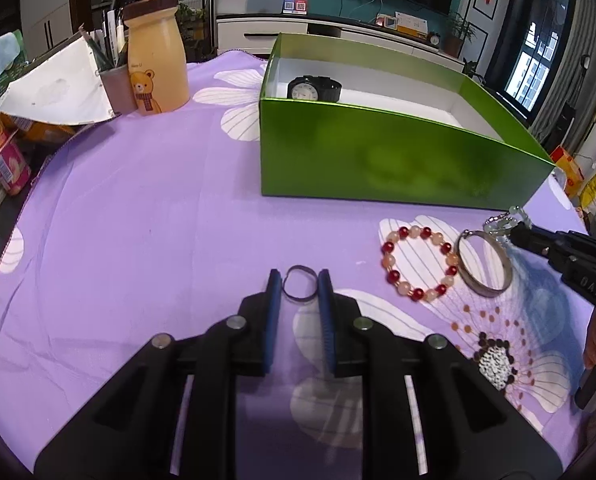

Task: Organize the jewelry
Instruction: 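Grasp the green jade charm with the right gripper, then carry the black ring and green charm over the green box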

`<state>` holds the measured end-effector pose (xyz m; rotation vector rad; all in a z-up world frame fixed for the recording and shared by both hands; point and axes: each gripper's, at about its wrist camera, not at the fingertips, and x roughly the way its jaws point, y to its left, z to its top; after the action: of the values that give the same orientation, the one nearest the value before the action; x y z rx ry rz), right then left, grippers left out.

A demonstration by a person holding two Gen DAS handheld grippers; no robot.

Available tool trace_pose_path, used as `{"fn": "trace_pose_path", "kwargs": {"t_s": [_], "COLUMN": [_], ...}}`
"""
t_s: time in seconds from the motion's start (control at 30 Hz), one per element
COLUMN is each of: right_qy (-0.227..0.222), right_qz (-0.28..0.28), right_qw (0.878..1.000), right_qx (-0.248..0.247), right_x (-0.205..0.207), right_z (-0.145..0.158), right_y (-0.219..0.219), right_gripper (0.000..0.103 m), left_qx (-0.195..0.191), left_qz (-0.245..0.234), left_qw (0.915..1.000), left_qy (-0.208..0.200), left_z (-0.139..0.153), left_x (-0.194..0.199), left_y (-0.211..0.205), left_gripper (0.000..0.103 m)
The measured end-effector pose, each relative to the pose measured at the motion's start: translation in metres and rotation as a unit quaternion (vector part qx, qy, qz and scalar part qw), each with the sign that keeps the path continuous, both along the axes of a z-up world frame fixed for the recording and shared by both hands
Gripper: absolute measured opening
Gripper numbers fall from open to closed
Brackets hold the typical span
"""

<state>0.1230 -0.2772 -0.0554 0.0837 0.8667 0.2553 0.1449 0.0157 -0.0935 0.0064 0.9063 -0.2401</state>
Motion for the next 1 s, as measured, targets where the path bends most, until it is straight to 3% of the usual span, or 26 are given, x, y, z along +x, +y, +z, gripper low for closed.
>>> {"fn": "trace_pose_path", "kwargs": {"t_s": [0.3, 0.53, 1.0], "right_qy": [-0.051, -0.085, -0.126], "right_qz": [-0.009, -0.011, -0.003], "right_qw": [0.998, 0.996, 0.992], "right_qx": [0.020, 0.027, 0.027], "right_x": [-0.034, -0.048, -0.017], "right_z": [0.044, 0.075, 0.117], "right_y": [-0.017, -0.023, -0.023], "right_gripper": [0.007, 0.007, 0.007], "left_qx": [-0.020, -0.033, -0.051], "left_qz": [-0.009, -0.018, -0.045], "left_qw": [0.9996, 0.9985, 0.9956], "left_qy": [-0.015, -0.041, -0.065], "left_z": [0.020, 0.055, 0.118], "left_x": [-0.022, -0.028, 0.026], "left_y": [0.001, -0.006, -0.041], "left_gripper": [0.018, 0.018, 0.018]}}
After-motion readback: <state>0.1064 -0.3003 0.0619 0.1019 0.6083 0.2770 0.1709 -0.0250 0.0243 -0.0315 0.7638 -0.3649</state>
